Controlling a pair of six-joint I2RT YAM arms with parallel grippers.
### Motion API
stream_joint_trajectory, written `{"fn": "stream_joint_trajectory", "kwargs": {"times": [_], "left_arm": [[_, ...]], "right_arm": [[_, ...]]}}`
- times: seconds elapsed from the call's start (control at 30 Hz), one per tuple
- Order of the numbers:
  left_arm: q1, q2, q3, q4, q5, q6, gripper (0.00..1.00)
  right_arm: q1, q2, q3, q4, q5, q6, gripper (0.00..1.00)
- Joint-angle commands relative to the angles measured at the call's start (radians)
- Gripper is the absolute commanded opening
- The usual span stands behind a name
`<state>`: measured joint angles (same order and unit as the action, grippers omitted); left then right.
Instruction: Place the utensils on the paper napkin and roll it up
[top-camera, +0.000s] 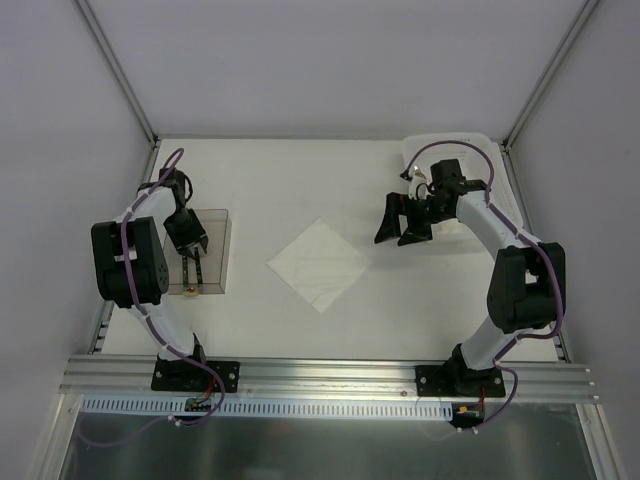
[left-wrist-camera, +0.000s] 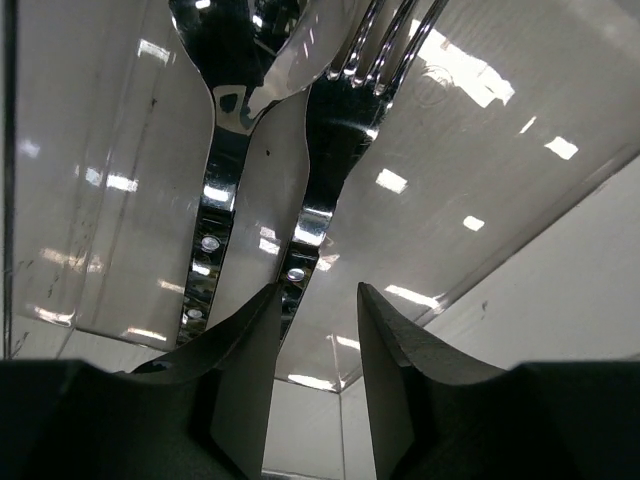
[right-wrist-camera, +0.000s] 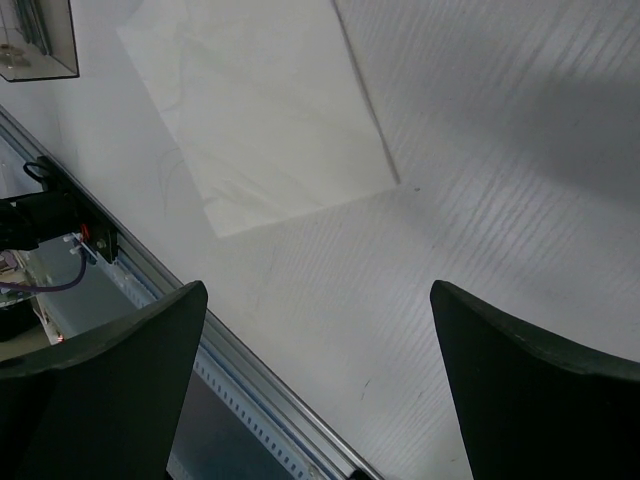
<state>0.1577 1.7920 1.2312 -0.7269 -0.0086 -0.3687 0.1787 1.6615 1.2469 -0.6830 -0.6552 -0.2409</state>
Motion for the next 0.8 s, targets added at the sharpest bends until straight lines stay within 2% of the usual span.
{"fn": "stream_joint_trajectory", "kwargs": {"times": [0.0, 0.27, 0.43, 0.5, 0.53, 0.6, 0.67, 0.77], "left_arm": [[-0.001, 0.018, -0.022, 0.023, 0.001, 0.036, 0.37], [-0.001, 0.070, -0.019, 0.043, 0.004, 0.106, 0.39], [-0.001, 0.096, -0.029, 0.061, 0.038, 0.132, 0.36], [-0.001, 0.090, -0.033, 0.064, 0.033, 0.131, 0.28], [-0.001, 0.070, -0.036, 0.067, 0.032, 0.131, 0.17], [-0.001, 0.044, -0.044, 0.081, 0.041, 0.131, 0.11], [-0.001, 0.011, -0.045, 0.083, 0.055, 0.128, 0.00], [-0.003, -0.042, -0.049, 0.083, 0.097, 0.122, 0.00]], "right_arm": [[-0.027, -0.040, 0.002, -0.021, -0.075, -0.018, 0.99], [-0.061, -0.014, 0.000, -0.023, -0.142, -0.006, 0.99], [-0.074, 0.007, 0.012, -0.029, -0.167, -0.003, 0.99], [-0.077, 0.015, 0.017, -0.032, -0.172, -0.005, 0.99], [-0.081, 0.015, 0.022, -0.036, -0.173, -0.006, 0.99], [-0.082, 0.018, 0.023, -0.036, -0.179, -0.005, 0.99], [-0.081, 0.021, 0.023, -0.036, -0.187, -0.003, 0.99], [-0.081, 0.026, 0.022, -0.038, -0.192, -0.003, 0.99]]}}
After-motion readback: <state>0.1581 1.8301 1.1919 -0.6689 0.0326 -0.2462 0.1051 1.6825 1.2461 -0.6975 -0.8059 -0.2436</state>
